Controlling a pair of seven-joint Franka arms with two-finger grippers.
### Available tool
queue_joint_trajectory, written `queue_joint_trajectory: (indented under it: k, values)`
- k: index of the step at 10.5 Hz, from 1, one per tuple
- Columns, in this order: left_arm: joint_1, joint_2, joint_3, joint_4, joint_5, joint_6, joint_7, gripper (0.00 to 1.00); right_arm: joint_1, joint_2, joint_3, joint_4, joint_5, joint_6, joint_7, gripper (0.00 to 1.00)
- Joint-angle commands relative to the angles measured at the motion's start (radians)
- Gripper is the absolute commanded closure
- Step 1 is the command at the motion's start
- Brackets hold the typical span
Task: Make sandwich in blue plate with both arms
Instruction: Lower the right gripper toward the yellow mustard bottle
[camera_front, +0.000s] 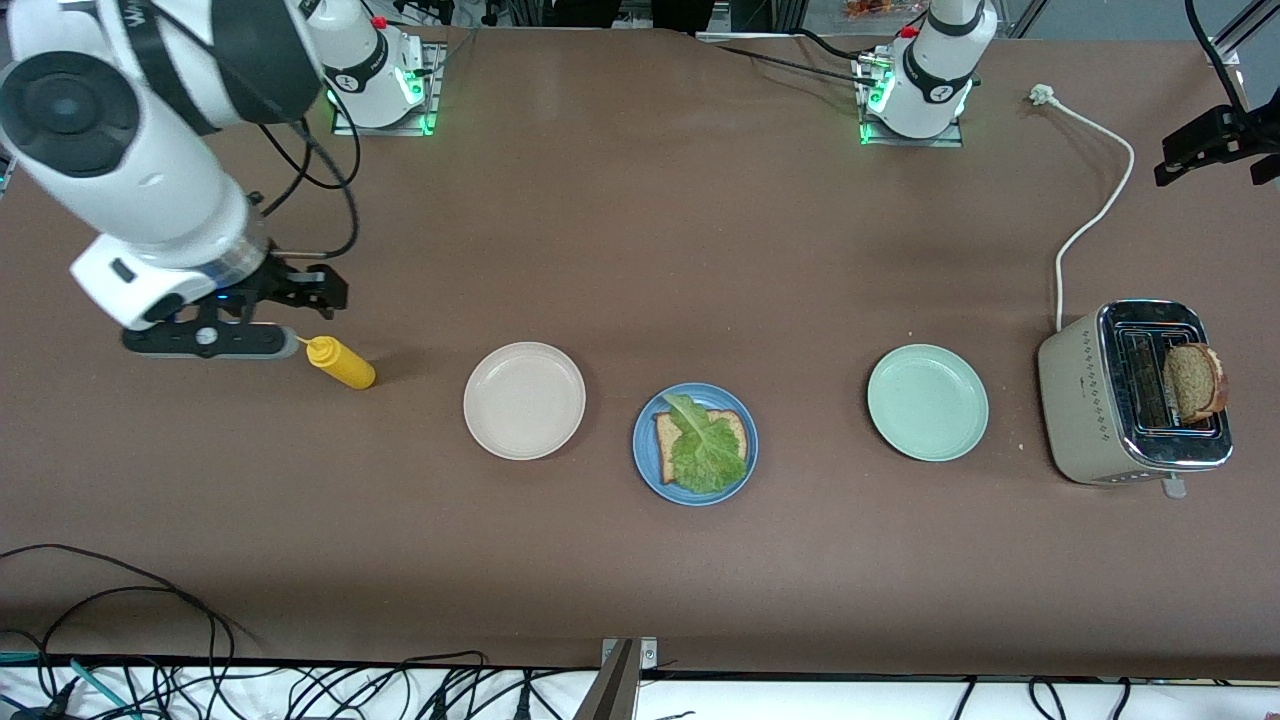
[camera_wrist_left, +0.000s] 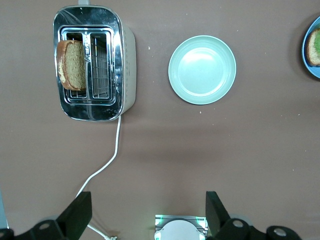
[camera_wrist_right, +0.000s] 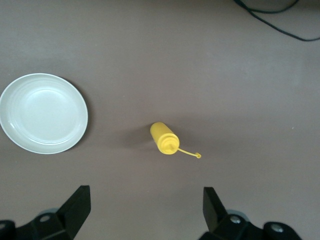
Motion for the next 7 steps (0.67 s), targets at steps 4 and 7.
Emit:
queue_joint_trajectory:
  k: [4, 7]
  values:
    - [0.009, 0.012, -0.005, 0.024, 0.0, -0.011, 0.027, 0.0, -0.015, -0.111, -0.132, -0.203, 0.165, 0.095, -0.09, 0.0]
    - [0.006, 0.01, -0.009, 0.026, 0.0, -0.014, 0.028, 0.0, -0.015, -0.29, -0.178, -0.549, 0.229, 0.374, -0.101, 0.0]
